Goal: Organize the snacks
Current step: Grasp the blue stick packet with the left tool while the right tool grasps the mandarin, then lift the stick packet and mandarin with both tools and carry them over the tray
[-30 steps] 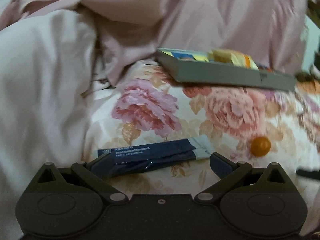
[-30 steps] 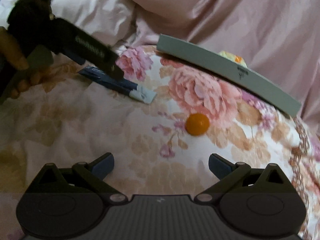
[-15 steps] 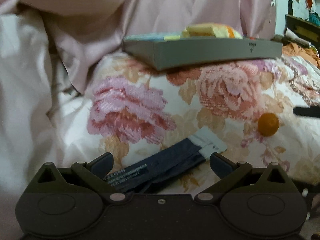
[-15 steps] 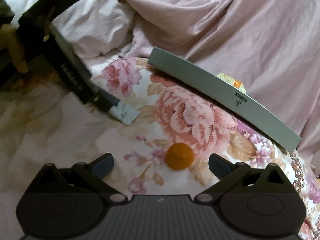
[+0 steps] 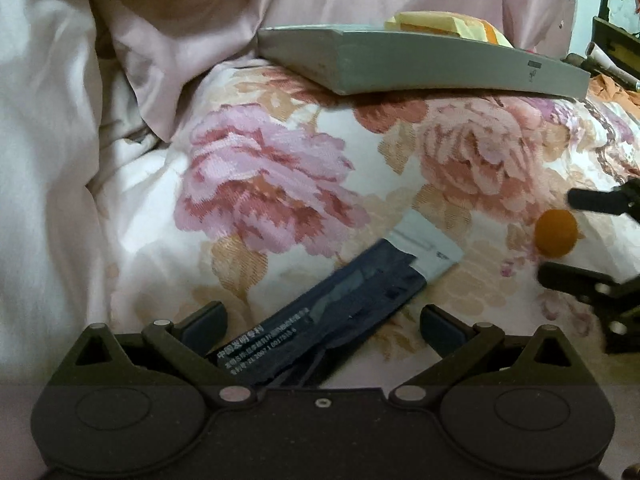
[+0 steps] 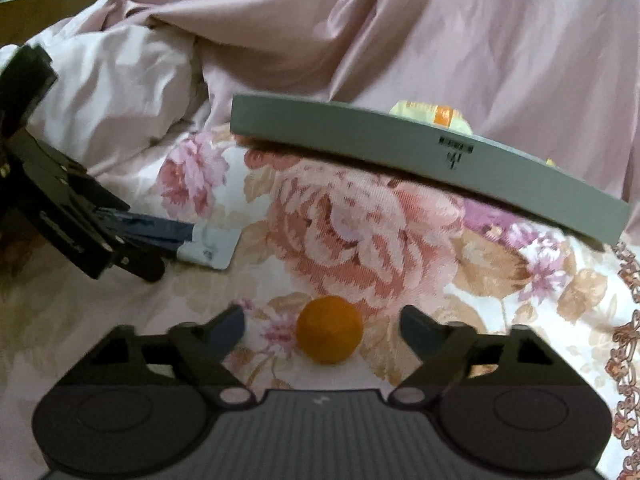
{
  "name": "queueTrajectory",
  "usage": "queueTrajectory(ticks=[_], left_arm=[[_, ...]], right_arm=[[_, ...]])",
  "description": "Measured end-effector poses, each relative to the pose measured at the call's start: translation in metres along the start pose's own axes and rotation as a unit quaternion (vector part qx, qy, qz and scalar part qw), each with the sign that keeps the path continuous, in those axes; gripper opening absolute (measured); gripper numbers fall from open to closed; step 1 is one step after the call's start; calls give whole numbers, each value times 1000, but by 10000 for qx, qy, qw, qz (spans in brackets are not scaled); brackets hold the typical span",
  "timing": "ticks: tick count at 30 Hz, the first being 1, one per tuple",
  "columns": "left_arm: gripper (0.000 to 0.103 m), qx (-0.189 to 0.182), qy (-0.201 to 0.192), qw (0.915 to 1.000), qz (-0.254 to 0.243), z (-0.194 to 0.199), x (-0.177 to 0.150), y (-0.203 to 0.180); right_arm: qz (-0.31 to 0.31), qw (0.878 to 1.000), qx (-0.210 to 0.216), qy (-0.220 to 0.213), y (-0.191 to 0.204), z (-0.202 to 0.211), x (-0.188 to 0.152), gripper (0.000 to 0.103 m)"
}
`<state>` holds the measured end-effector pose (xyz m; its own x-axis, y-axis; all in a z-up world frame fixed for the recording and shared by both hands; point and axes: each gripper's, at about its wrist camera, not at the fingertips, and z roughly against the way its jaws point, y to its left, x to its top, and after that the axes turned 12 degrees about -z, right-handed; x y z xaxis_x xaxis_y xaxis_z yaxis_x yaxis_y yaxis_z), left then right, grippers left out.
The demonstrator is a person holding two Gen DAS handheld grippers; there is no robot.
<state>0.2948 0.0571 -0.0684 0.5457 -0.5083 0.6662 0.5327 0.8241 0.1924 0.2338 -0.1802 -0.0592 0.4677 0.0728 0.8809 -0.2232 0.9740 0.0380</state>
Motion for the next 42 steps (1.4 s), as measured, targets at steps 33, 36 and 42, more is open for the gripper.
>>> queueTrajectory(ticks=[33,36,42], left_arm=[[40,256,367,9896,1364,49,-24,-65],[38,176,338,9865,1590,58,-30,-71],[39,92,178,9784,2056,72,-51,-86]], right_arm=[[316,9977,128,581,31,49,-29,37],[394,9972,122,618,38,60,-35,37],[304,9966,142,749,47,75,-44,37]])
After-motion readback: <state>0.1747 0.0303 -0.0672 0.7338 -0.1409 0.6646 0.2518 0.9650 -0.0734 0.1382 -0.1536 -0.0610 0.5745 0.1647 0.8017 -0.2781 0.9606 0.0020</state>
